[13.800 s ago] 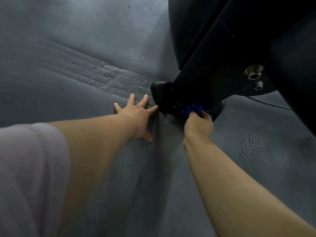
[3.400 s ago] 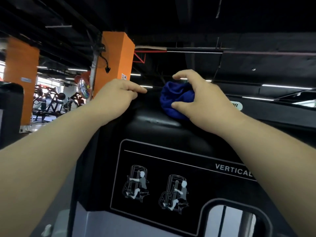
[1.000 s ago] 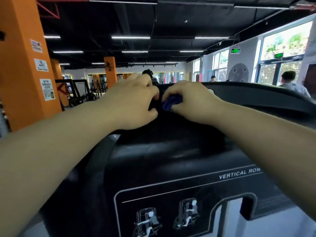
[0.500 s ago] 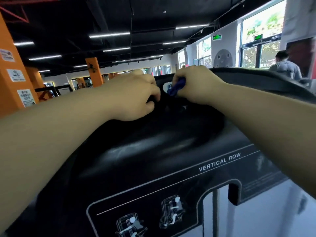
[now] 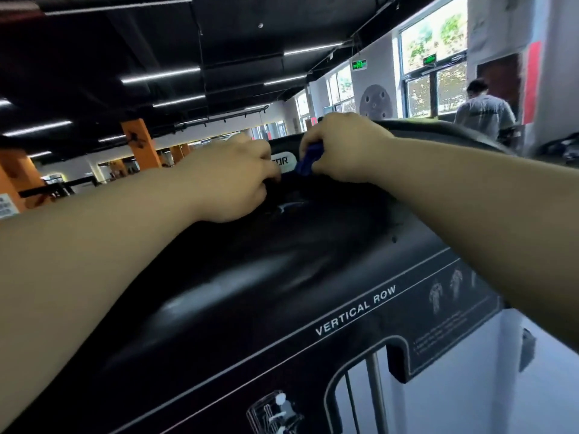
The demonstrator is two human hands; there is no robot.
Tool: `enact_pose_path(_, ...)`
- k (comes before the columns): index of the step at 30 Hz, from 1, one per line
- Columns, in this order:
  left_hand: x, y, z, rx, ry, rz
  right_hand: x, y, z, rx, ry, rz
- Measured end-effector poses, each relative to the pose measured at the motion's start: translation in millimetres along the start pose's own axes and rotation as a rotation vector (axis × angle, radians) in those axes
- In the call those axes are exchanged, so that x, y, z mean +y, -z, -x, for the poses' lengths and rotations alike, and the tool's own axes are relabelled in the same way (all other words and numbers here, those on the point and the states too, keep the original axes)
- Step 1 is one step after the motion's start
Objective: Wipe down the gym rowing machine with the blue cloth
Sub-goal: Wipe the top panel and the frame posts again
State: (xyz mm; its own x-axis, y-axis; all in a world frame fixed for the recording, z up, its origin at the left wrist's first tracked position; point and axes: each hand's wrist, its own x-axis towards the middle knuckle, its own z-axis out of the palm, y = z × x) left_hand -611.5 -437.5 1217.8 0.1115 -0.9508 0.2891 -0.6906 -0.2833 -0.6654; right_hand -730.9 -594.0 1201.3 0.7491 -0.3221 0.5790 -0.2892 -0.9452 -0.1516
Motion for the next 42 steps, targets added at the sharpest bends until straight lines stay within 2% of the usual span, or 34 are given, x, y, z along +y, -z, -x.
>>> enact_pose_path(2, -0.8, -2.4, -2.6, 0.017, -0.011, 0.011, 16.6, 5.7, 4.4, 0.006, -0.105, 0.062)
enact_pose_path(4, -2.1, -6.6, -5.6, 0.049, -0.040, -0.018, 22.2, 6.2, 6.4, 0.018, -0.124, 0.134)
enact_pose_path(7, -8.0, -12.0, -13.2, 0.135, -0.133, -0.085, 19.3, -1.2, 4.5, 0.053, 0.012, 0.069)
enact_pose_path(10, -12.7, -11.5, -22.4, 0.230, -0.297, -0.166, 20.6, -5.3, 4.9, 0.029, 0.172, 0.023)
enact_pose_path(14, -15.1, -12.0, -38.0, 0.282, -0.454, -0.248, 55.5, 13.4, 12.1, -0.011, 0.044, 0.234)
enact_pose_path(16, -17.0, -9.5, -44.1, 0.291, -0.490, -0.276, 69.8, 24.5, 17.6, -0.039, 0.046, 0.335)
enact_pose_path(21, -10.9, -10.0, -58.9, 0.334, -0.559, -0.259, 72.1, 21.6, 20.0, -0.062, 0.314, 0.370)
enact_pose_path(28, -14.3, -11.7, -78.3, 0.436, -0.633, -0.225, 113.6, 64.6, 61.5, -0.153, 0.205, 0.489)
enact_pose_path(32, -1.7, -7.4, -94.6, 0.474, -0.670, -0.250, 105.6, 43.1, 44.3, 0.007, 0.379, 0.510)
enact_pose_path(35, 8.6, -3.8, -105.2, 0.467, -0.691, -0.240, 111.9, 35.8, 32.9, 0.021, 0.535, 0.512)
enact_pose_path(39, 7.0, -5.5, -105.2, 0.447, -0.670, -0.208, 152.5, 54.2, 67.6, 0.036, 0.513, 0.554)
enact_pose_path(42, 8.8, -4.1, -105.3, 0.420, -0.673, -0.217, 149.2, 60.7, 70.4, 0.020, 0.494, 0.569)
